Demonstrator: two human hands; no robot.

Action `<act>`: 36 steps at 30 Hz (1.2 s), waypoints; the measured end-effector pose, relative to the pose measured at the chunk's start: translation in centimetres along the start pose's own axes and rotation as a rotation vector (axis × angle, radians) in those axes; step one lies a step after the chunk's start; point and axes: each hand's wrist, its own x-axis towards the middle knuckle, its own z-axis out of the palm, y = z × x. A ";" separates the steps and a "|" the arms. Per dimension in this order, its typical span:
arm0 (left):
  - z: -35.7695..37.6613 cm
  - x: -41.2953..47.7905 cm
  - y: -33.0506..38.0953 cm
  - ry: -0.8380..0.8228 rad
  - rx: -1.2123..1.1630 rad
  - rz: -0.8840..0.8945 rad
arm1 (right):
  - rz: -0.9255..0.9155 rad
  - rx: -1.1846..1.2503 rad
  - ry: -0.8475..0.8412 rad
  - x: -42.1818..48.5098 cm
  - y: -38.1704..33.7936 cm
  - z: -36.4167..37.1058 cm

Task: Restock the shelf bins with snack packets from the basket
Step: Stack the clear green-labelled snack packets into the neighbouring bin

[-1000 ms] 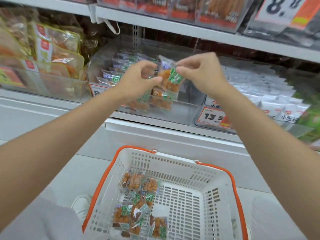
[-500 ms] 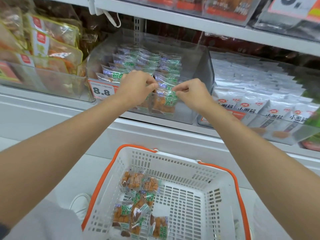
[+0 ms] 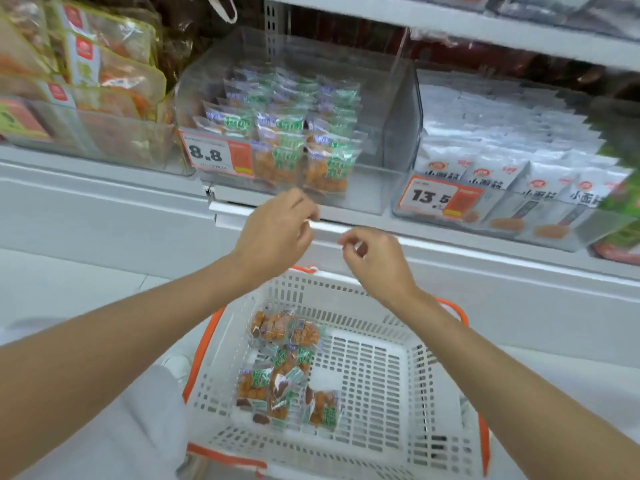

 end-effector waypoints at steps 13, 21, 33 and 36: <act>14.7 -16.2 -3.8 -1.358 0.128 -0.251 | 0.469 -0.178 -0.925 -13.2 12.0 12.4; 19.1 -21.2 -3.8 -1.284 0.159 -0.335 | 0.509 -0.117 -0.920 -13.4 12.7 14.6; 16.2 -15.0 -3.1 -1.236 -0.119 -0.336 | 0.595 0.023 -0.930 -11.8 11.2 12.5; 12.9 -9.4 -1.1 -1.084 -0.285 -0.270 | 0.567 0.207 -0.957 -9.5 8.8 10.0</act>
